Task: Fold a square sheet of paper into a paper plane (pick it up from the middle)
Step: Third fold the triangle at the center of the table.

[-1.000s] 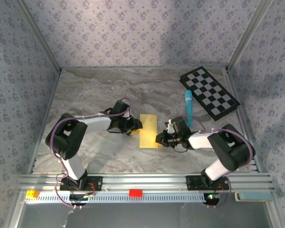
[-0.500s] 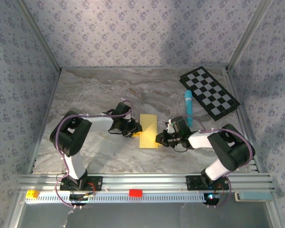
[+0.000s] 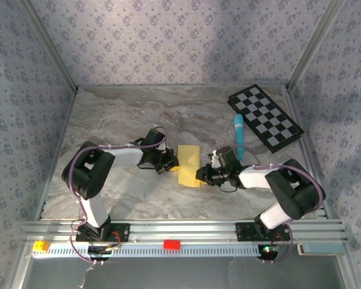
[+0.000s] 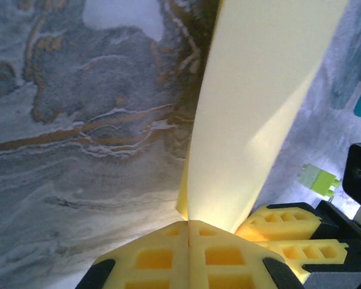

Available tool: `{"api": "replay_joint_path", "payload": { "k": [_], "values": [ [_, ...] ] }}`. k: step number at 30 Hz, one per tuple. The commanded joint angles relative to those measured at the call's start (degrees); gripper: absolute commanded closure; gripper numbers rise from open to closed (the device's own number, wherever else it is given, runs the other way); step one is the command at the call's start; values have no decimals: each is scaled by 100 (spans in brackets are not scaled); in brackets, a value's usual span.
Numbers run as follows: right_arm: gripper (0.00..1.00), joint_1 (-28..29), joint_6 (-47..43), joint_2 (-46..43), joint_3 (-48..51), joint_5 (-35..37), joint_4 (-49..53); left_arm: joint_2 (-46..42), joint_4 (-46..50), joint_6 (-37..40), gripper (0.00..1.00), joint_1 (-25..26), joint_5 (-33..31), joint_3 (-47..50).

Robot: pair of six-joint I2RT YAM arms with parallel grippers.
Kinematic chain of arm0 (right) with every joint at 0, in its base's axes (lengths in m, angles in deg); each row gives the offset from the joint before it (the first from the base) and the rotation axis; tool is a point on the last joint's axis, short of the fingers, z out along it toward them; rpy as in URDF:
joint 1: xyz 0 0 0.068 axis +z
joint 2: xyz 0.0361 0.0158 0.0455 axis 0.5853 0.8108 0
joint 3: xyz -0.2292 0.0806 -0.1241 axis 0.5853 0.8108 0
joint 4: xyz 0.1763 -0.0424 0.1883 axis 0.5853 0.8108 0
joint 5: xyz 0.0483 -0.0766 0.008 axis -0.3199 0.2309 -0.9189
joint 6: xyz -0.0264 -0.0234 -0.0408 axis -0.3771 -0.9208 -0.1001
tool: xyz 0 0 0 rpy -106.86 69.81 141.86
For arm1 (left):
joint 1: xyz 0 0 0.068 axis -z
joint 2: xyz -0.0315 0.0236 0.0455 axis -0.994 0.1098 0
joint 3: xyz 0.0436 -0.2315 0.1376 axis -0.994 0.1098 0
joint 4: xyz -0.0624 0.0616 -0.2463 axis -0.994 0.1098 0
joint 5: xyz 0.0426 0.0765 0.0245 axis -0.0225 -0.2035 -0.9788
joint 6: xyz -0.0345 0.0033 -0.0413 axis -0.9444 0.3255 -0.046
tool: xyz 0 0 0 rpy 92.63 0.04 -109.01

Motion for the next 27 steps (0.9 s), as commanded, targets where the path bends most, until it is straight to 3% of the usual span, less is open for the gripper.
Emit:
{"api": "replay_joint_path", "payload": {
  "k": [1, 9, 11, 18, 27],
  "values": [
    [72, 186, -473, -488, -266, 536, 772, -386, 58, -198, 98, 13, -192, 67],
    [51, 936, -1389, -1396, -625, 1881, 1722, -701, 268, -418, 98, -81, -429, 253],
    [32, 1351, -1843, -1465, -627, 2530, 1678, -745, 218, -485, 98, -100, -421, 300],
    [34, 3276, -4115, -1222, -685, 4873, 708, -765, 222, -550, 98, -112, -394, 279],
    [35, 4110, -5200, -19, -1146, 6440, 316, -769, 240, -575, 98, -125, -386, 259]
  ]
}}
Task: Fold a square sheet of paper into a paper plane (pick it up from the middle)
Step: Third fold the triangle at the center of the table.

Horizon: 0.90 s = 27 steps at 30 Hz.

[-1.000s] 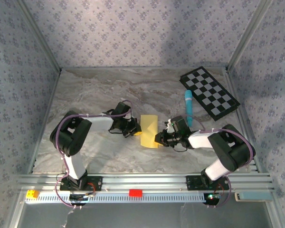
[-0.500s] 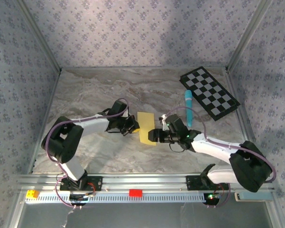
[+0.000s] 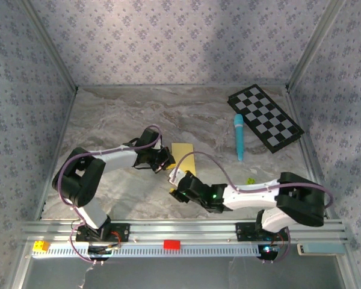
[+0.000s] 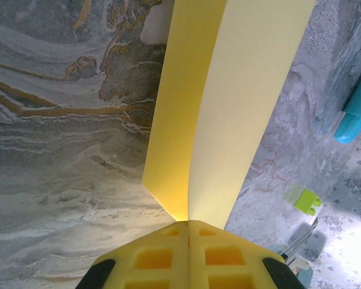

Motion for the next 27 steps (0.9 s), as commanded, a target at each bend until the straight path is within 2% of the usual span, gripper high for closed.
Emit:
{"api": "replay_joint_path", "payload": {
  "k": [1, 4, 14, 22, 24, 27],
  "values": [
    [36, 170, -566, 399, -253, 1108, -335, -188, 76, -65, 98, -36, 9, 12],
    [39, 197, -521, 686, -414, 1392, -224, -194, 93, -41, 98, -33, 11, 9],
    [73, 217, -270, 795, -394, 1482, -10, -192, 126, -19, 98, -52, 0, 12],
    [91, 199, -142, 794, -395, 1429, 131, -214, 98, 22, 98, -59, -25, 12],
    [95, 165, -57, 754, -388, 1378, 127, -222, 91, 36, 96, -60, -34, 8],
    [98, 82, 132, 675, -359, 1193, 166, -303, 163, 95, 88, -71, -94, -18]
  ]
}}
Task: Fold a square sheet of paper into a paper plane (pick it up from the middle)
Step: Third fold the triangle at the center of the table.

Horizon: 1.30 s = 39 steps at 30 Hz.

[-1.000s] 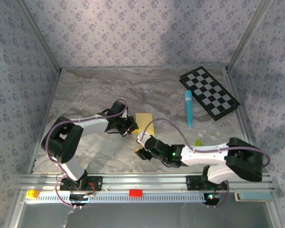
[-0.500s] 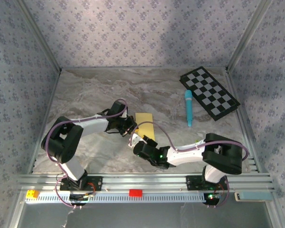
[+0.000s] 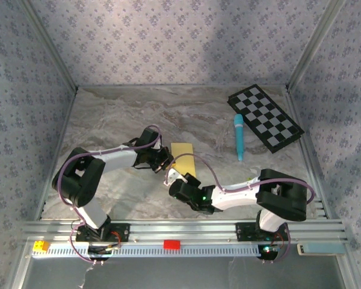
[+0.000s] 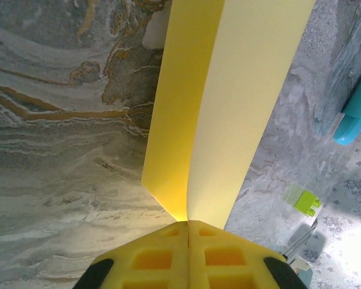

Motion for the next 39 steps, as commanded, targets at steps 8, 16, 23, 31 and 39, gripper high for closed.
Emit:
{"api": "replay_joint_path", "payload": {
  "k": [8, 16, 23, 31, 39],
  "values": [
    [99, -877, 1361, -839, 389, -2228, -138, -780, 891, 526, 60, -323, -442, -240],
    [99, -1979, 2198, -1047, 411, -4767, -168, -879, 1384, 1029, 61, -593, -340, -725],
    [100, -2262, 2290, -943, 308, -5823, -186, -269, 1491, 1414, 65, -590, 257, -1497],
    [100, -2532, 2395, -734, 284, -6723, -261, 763, 1644, 1742, 75, -442, 772, -2332],
    [100, -2598, 2396, -724, 322, -6726, -277, 1544, 2156, 2195, 82, -69, 623, -2826]
  ]
}}
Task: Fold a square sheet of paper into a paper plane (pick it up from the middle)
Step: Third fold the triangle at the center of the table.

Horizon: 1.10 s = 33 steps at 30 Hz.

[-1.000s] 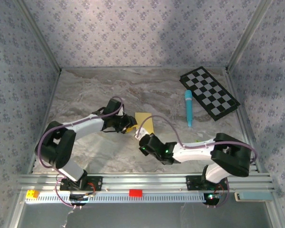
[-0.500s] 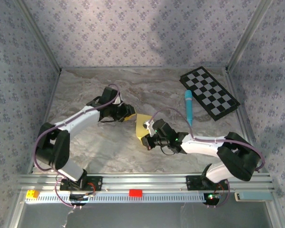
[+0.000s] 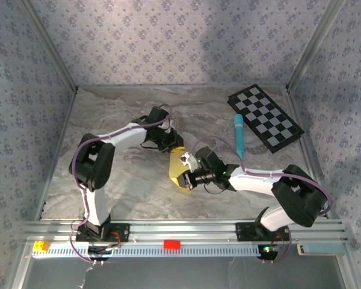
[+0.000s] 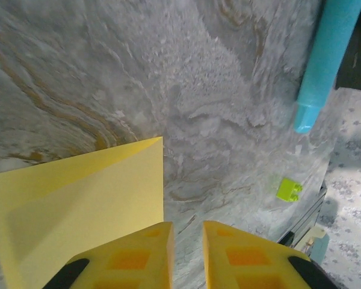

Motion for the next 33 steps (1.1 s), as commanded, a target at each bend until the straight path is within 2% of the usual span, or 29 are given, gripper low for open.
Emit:
{"api": "replay_joint_path", "payload": {
  "k": [1, 14, 25, 33],
  "values": [
    [100, -55, 59, 57, 2, -144, -76, 254, 472, 351, 83, 106, -37, -220],
    [100, -138, 133, 396, 4, 136, 29, 839, 344, 719, 90, 163, -225, 165],
    [99, -472, 61, 633, -124, 303, 234, 920, 353, 807, 91, 159, -365, 258],
    [99, -556, -97, 752, -375, 747, 713, 915, 336, 789, 91, 170, -377, 252]
  ]
}}
